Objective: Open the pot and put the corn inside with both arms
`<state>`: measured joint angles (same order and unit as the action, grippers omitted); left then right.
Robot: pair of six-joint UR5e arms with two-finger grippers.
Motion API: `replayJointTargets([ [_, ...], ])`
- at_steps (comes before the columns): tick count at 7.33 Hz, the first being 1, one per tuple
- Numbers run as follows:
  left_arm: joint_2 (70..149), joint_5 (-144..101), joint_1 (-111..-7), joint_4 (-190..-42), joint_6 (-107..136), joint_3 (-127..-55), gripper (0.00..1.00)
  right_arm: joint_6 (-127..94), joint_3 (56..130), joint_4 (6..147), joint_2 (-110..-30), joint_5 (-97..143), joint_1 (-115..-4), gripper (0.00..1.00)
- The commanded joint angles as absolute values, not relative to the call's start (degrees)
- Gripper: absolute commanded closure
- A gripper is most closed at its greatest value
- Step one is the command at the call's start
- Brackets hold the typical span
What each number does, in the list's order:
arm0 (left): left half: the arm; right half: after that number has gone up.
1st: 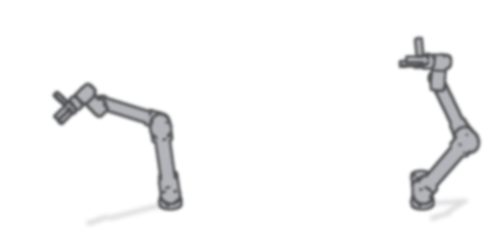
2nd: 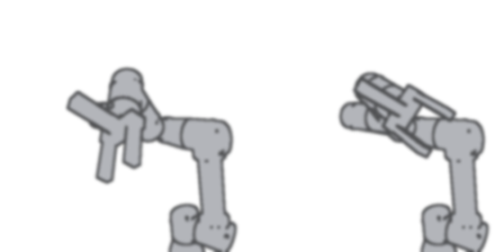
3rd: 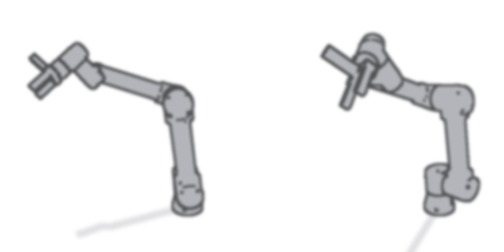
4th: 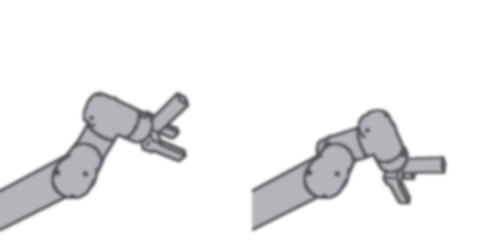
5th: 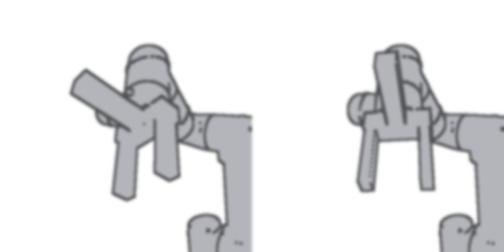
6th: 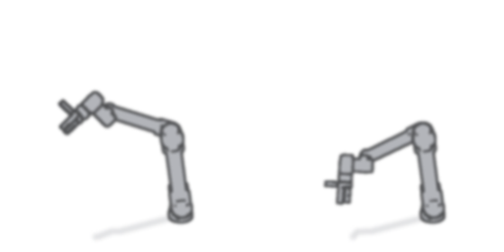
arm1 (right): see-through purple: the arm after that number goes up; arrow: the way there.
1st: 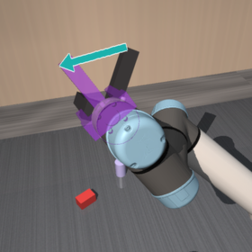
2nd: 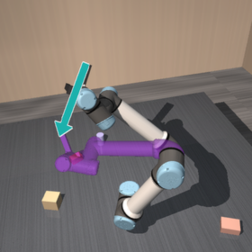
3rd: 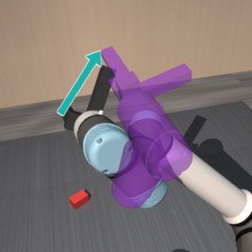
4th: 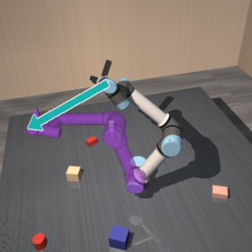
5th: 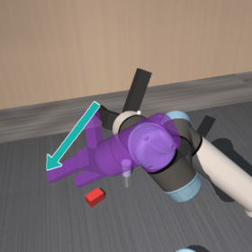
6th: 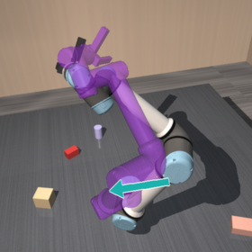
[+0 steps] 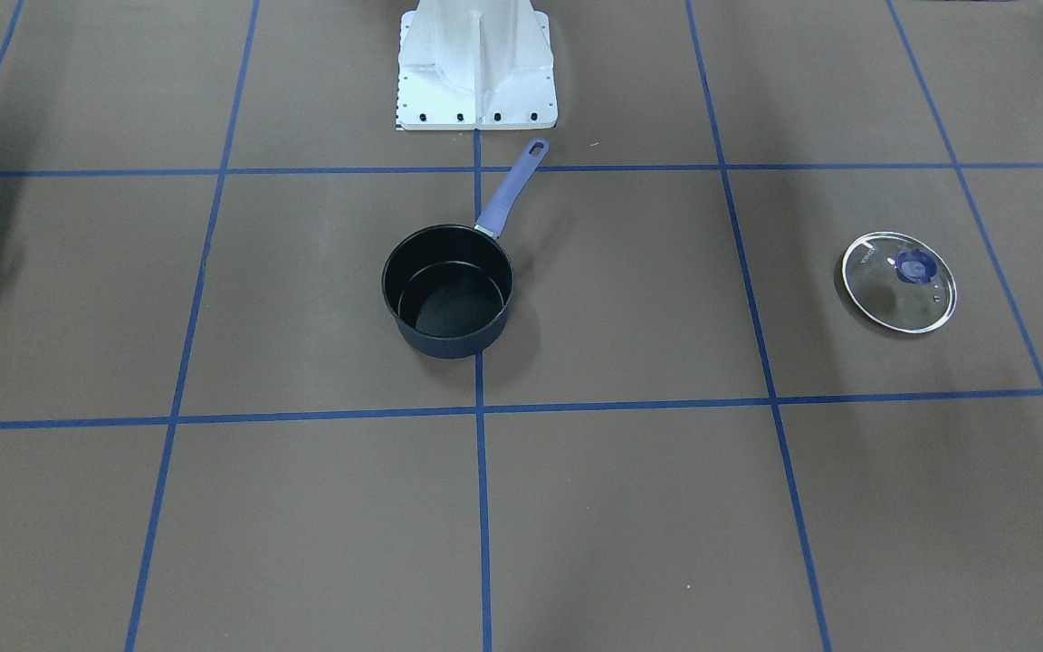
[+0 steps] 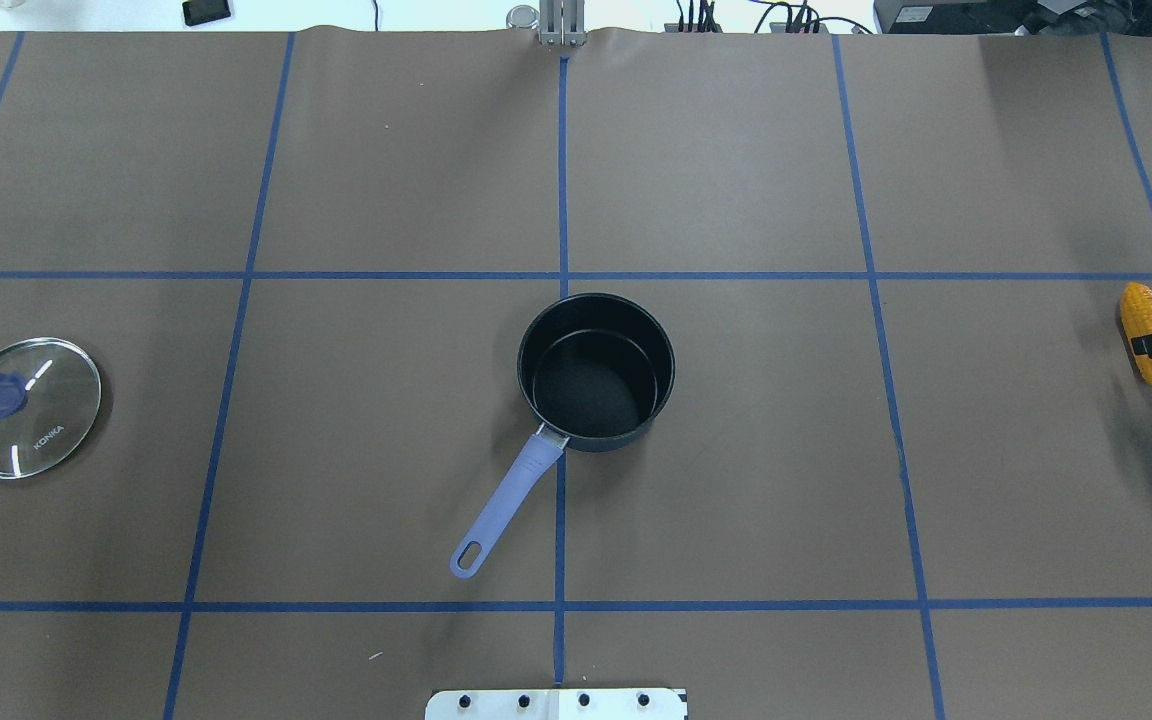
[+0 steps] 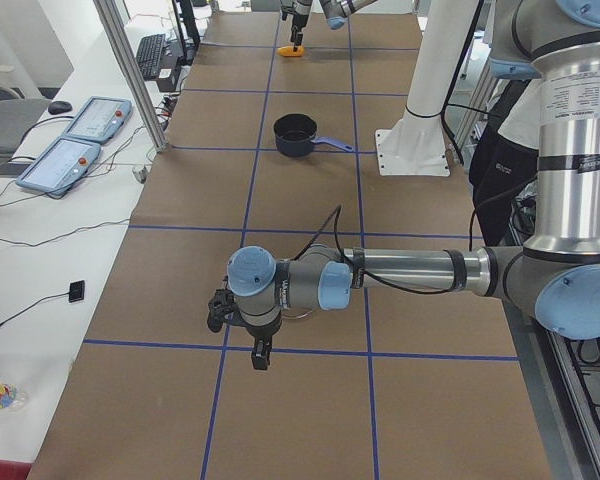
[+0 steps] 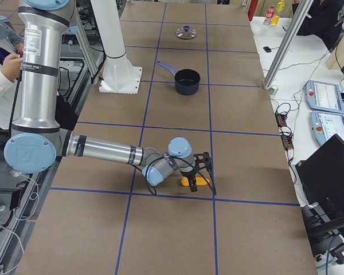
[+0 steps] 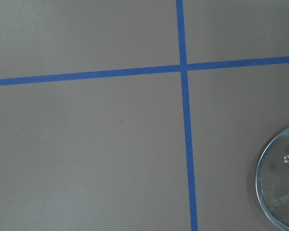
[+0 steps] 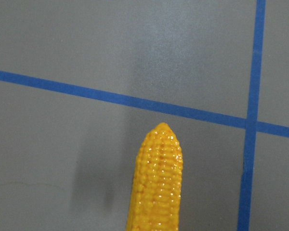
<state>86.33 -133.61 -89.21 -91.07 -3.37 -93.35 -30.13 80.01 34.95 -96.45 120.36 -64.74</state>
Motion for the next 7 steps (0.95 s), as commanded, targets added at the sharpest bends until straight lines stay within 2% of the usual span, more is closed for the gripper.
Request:
replayJointTargets([
  [1,86.4,-133.8,-89.1,-91.2,-3.3,-93.3,0.01,-30.3,78.8,34.3,-95.6,118.0,-62.8,0.01],
  [3,86.4,-133.9,-89.1,-91.3,-3.2,-93.7,0.01,-30.1,78.2,34.4,-95.5,117.9,-62.8,0.91],
  [4,86.5,-133.9,-89.1,-91.4,-3.2,-93.7,0.01,-29.8,78.5,34.3,-95.6,118.0,-62.8,1.00],
  [7,86.4,-133.9,-89.1,-91.4,-3.2,-94.0,0.01,-29.9,82.8,35.1,-93.4,119.0,-63.0,1.00],
])
